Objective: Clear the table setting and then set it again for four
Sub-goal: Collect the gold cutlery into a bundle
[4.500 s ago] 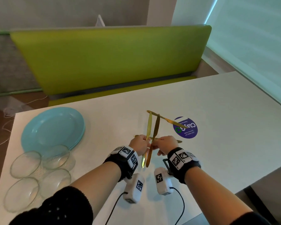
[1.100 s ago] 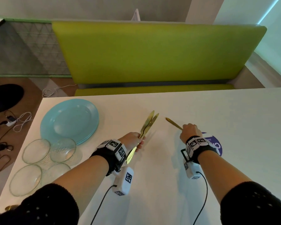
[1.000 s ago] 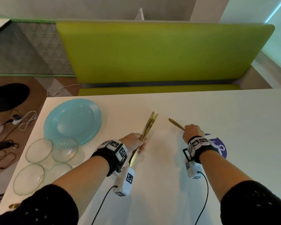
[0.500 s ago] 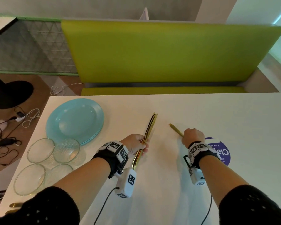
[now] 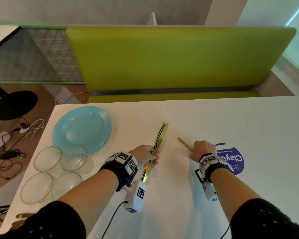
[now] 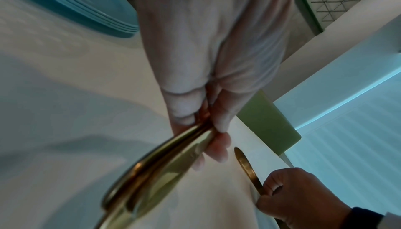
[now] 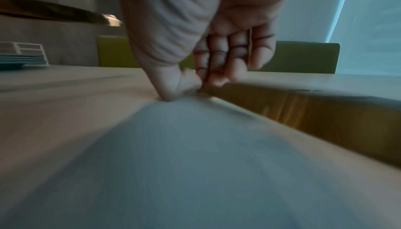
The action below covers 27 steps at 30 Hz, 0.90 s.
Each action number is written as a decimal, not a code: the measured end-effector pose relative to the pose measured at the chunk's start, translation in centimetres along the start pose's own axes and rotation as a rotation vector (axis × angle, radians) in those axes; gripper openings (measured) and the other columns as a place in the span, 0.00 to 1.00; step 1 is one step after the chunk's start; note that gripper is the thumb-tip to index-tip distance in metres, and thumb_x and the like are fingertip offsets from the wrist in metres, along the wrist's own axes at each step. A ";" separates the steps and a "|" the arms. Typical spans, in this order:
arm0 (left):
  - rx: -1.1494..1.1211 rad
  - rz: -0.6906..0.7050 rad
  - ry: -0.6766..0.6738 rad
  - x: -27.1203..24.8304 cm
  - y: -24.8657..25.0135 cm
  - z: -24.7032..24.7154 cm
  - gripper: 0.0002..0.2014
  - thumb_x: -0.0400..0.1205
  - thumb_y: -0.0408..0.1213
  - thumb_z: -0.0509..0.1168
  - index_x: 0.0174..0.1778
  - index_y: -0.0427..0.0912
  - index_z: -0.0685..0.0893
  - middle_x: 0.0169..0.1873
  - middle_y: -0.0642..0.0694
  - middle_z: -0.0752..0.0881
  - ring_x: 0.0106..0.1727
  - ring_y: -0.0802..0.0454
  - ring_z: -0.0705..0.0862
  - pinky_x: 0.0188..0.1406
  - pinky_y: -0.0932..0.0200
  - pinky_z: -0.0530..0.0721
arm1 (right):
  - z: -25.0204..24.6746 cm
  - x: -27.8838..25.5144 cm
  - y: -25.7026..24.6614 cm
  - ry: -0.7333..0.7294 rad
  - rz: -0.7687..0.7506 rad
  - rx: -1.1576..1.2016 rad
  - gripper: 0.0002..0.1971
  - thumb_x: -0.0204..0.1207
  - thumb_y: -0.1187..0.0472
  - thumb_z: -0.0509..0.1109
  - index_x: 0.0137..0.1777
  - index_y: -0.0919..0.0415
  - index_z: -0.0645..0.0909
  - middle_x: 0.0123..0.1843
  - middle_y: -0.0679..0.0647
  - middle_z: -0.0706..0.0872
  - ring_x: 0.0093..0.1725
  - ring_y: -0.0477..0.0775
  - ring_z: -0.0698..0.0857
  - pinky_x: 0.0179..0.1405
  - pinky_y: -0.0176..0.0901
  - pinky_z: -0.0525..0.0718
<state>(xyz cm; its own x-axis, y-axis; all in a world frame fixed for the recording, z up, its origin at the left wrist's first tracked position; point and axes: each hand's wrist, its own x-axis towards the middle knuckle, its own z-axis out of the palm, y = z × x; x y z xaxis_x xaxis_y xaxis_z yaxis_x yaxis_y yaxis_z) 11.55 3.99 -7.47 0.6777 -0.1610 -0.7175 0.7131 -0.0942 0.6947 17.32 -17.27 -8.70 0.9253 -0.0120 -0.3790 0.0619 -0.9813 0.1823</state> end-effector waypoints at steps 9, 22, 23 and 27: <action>0.050 0.011 0.074 -1.0 -0.7 0.6 0.16 0.82 0.18 0.50 0.41 0.40 0.78 0.32 0.43 0.79 0.31 0.49 0.78 0.36 0.54 0.78 | -0.1 -1.7 -0.2 0.031 -0.099 -0.063 0.14 0.79 0.56 0.61 0.62 0.58 0.78 0.58 0.55 0.85 0.60 0.55 0.82 0.59 0.45 0.76; 0.224 0.072 0.085 -4.2 -1.5 -0.2 0.11 0.74 0.21 0.65 0.46 0.41 0.80 0.40 0.40 0.82 0.42 0.43 0.82 0.52 0.47 0.84 | -3.9 -8.9 -3.3 0.158 -0.619 -0.326 0.15 0.80 0.65 0.59 0.60 0.55 0.84 0.58 0.52 0.85 0.63 0.55 0.75 0.61 0.48 0.70; 0.245 0.073 0.067 -4.4 -1.6 0.0 0.12 0.74 0.21 0.65 0.47 0.40 0.80 0.41 0.41 0.82 0.43 0.43 0.83 0.56 0.46 0.84 | -4.0 -9.7 -3.9 0.156 -0.638 -0.344 0.14 0.80 0.64 0.60 0.60 0.55 0.84 0.58 0.51 0.85 0.62 0.55 0.75 0.60 0.48 0.70; 0.230 0.090 0.001 -5.8 -2.8 0.7 0.14 0.77 0.15 0.53 0.52 0.34 0.76 0.37 0.43 0.80 0.39 0.48 0.82 0.43 0.56 0.82 | -4.2 -12.9 -6.4 0.155 -0.689 -0.358 0.12 0.80 0.62 0.63 0.57 0.54 0.86 0.55 0.49 0.87 0.60 0.54 0.75 0.57 0.47 0.70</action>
<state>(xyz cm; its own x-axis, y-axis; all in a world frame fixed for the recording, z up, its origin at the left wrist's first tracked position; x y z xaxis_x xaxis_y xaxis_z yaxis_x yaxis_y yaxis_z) 5.46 4.46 -5.18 0.7372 -0.1777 -0.6519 0.5903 -0.3002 0.7493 6.59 -10.07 -1.22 0.6744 0.6288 -0.3871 0.7324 -0.6361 0.2428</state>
